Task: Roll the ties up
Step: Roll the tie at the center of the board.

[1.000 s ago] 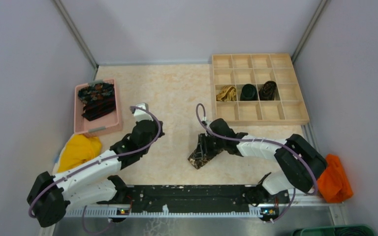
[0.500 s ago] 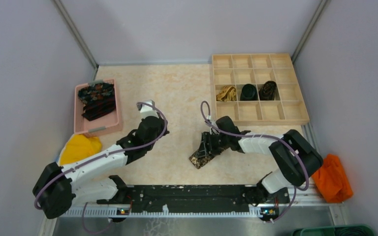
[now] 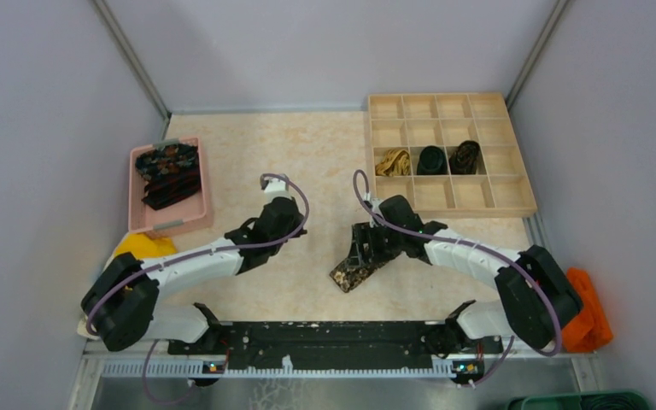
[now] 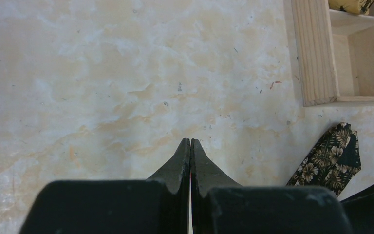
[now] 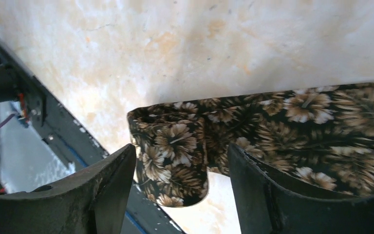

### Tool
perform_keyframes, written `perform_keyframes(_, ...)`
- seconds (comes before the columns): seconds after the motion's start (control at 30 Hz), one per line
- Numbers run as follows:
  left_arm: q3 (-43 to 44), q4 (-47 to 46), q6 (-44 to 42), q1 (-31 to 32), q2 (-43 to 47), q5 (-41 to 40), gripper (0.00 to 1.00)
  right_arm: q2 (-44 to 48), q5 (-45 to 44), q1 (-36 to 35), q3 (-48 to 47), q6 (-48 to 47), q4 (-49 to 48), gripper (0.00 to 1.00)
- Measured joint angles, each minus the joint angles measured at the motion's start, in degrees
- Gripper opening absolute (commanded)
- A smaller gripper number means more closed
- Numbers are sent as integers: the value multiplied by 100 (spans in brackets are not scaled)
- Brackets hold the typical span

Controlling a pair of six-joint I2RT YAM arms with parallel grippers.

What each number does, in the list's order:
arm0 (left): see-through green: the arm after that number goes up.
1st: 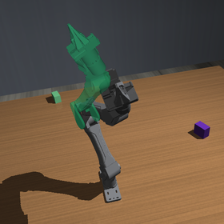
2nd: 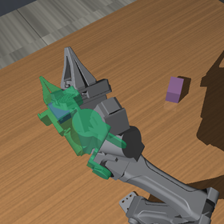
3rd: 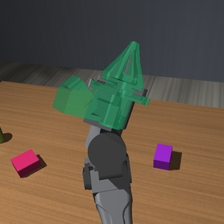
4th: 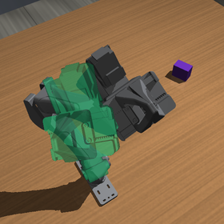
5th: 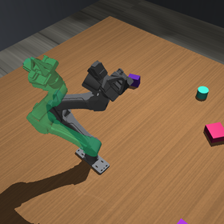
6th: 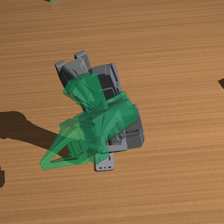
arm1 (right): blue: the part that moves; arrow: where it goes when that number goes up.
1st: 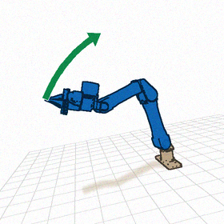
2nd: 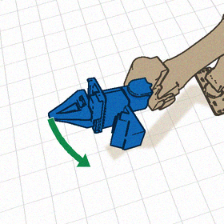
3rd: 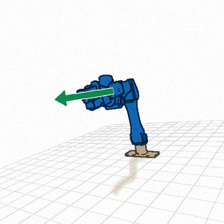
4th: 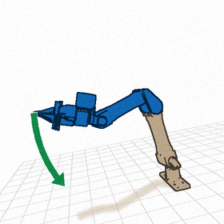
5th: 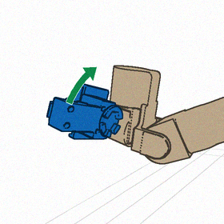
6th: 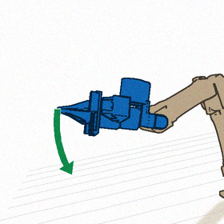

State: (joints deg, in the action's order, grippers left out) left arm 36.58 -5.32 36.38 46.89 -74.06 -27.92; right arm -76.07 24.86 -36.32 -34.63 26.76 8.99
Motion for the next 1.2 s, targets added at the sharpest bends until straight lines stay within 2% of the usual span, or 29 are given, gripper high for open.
perform_keyframes(0.5, 372, -302, 0, -2, -1137, 881, 0, 282, -1904, 2, -223, -450, 970, 59)
perform_keyframes(0.67, 380, -562, -7, -2, -1351, 1211, 0, 337, -2216, 2, -223, -470, 1051, 57)
perform_keyframes(0.8, 389, -855, -28, -2, -1650, 1519, 0, 861, -2260, 2, -223, -452, 1185, 55)
perform_keyframes(0.87, 402, -984, -39, 0, -1834, 1676, 0, 1311, -2275, 2, -223, -404, 1266, 46)
perform_keyframes(0.97, 444, -1178, -52, 0, -2116, 1923, 0, 2002, -2247, -7, -199, -245, 1458, 46)
perform_keyframes(1.1, 476, -1414, -46, 0, -2380, 2273, 0, 2564, -2455, -417, -61, 66, 1755, 49)
perform_keyframes(1.13, 476, -1462, -44, -2, -2422, 2354, 0, 2608, -2564, -686, -37, 166, 1867, 47)
perform_keyframes(1.2, 476, -1622, -17, 0, -2498, 2553, 0, 2570, -2667, -1095, 17, 350, 1971, 34)
